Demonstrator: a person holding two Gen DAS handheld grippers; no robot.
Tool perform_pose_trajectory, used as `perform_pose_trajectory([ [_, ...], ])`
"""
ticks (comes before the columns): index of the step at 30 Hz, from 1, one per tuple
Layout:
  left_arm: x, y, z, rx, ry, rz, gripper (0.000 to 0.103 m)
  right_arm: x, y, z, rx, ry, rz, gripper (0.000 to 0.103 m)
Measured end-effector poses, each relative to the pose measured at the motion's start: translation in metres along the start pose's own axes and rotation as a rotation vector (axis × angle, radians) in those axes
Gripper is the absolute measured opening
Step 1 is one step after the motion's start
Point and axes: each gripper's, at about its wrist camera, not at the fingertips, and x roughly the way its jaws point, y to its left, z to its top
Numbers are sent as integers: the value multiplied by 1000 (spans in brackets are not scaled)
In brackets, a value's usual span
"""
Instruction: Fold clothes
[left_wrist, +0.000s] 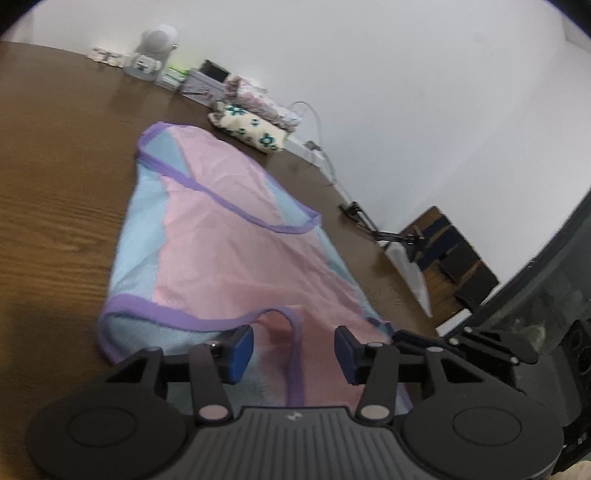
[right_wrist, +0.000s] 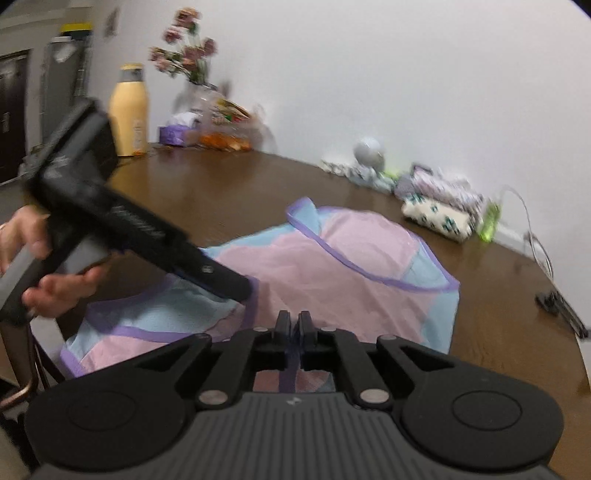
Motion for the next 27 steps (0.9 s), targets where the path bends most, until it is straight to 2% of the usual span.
perform_pose_trajectory([
  [1, 2, 1, 1, 0, 2, -6, 23, -2, -2, -2, 1, -8, 6, 15],
  [2, 5, 0, 3, -2, 12, -2, 3, -4, -4, -3, 5, -16, 12, 32],
  [3, 8, 0, 4, -8, 18, 12, 2, -5, -9, -5, 29, -16, 17, 38],
  [4, 9, 1, 4, -14, 16, 29, 2, -3, -18, -7, 73, -5, 22, 41],
  [6, 7, 2, 3, -27, 1, 56, 2, 4, -37, -12, 176, 26, 27, 38],
  [8, 3, 2, 2, -38, -15, 82, 2, 9, -57, -15, 303, 37, 67, 23],
  [10, -1, 0, 2, -24, -29, 116, 2, 15, -70, -15, 410, 40, 124, 19],
  [11, -2, -1, 2, -15, -34, 131, 2, 18, -70, -15, 422, 46, 137, 19],
  [15, -5, -11, 2, 37, -32, 117, 2, 33, -61, -17, 418, 95, 155, 19],
  [17, -3, -17, 2, 71, -22, 110, 8, 40, -53, -18, 393, 127, 146, 19],
  [20, 3, -23, 1, 109, 3, 110, 10, 42, -42, -17, 346, 143, 120, 19],
  [27, 20, -23, -1, 128, 50, 185, 9, 47, -16, -13, 210, 168, 35, 18],
])
